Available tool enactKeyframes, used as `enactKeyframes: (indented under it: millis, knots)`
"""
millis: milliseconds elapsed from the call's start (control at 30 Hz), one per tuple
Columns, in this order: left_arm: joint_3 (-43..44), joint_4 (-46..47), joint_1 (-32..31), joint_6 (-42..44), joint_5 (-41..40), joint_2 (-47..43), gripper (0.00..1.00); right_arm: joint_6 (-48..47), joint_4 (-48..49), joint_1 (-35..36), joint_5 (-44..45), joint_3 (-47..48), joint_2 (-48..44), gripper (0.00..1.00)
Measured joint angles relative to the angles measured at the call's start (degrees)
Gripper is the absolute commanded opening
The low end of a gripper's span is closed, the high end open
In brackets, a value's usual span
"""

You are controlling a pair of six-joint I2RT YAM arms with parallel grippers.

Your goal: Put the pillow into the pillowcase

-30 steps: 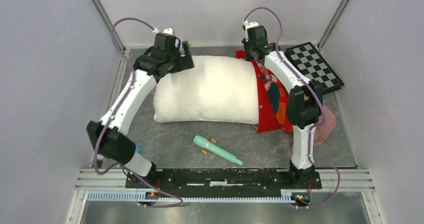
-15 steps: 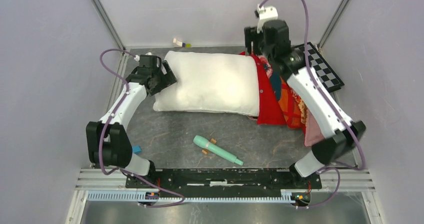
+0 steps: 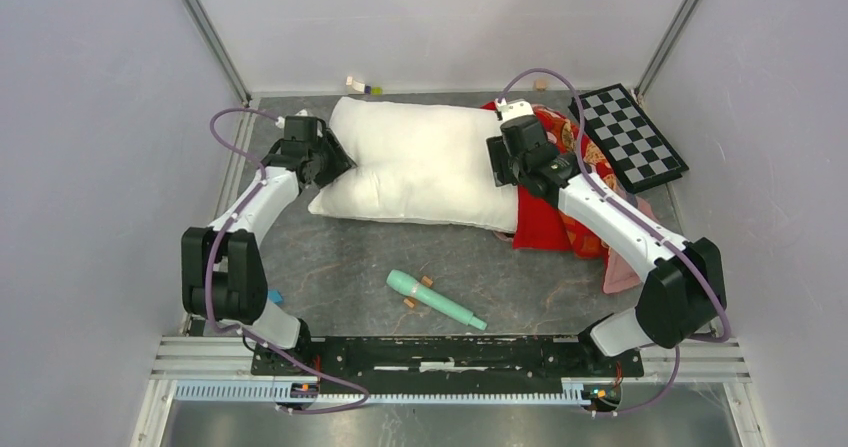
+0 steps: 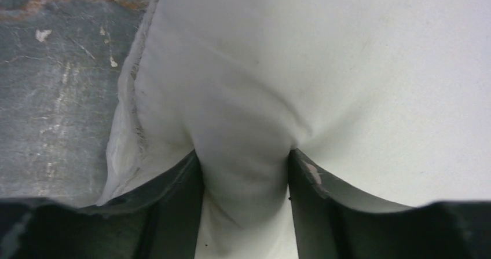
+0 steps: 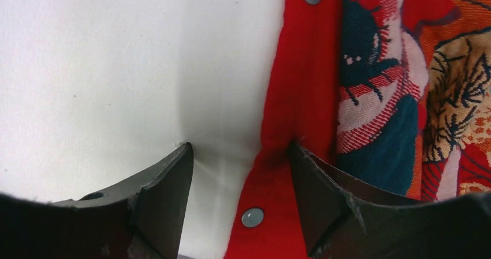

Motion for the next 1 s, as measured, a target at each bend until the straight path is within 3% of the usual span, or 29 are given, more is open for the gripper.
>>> enactKeyframes:
  millis: [67,200,300,367,533,700,833,900,1000]
  knots:
    - [-0.7,0.79,-0.09,-0.76,0.13,0.04,0.34,0.02,0.74,-0.04,1.16,0.0,-0.07,0.5]
    - [-1.4,2.16,-0.92,-1.66,0.11,0.04,0.18,0.55,0.24,-0.11,4.7,0.15,0.0,0.37]
    - [-2.03,2.78,-1.25,-2.25,-0.28,-0.07,0.07,0.11,-0.59,-0.2,7.26,0.79,0.0,0.08]
    - [-2.69,3.1,-1.33,-2.56,-0.55,-0.39,0.03,0.0,-2.4,-0.44,8.09,2.67,0.57,0.0]
    - [-3.89,2.78,-6.01,-4.42,-5.46,-3.04,0.02,0.37,-9.6,3.72,9.31,18.01,8.31,0.0]
    - [-2.78,-0.33,-17.49,-7.82,-13.25,-5.68,0.03,0.92,-16.41,17.38,9.66,46.66,25.16,0.0]
    - [-2.03,-2.36,-18.29,-9.66,-14.8,-6.95,0.02,0.98,-17.09,22.73,8.59,45.75,26.84,0.0]
    - [-2.03,-3.45,-16.5,-10.36,-14.49,-7.23,0.02,1.05,-16.39,22.36,7.76,41.72,25.51,0.12]
    - [-2.05,-3.15,-13.86,-11.58,-13.07,-7.26,0.02,1.01,-15.63,19.91,6.43,35.54,22.77,0.55]
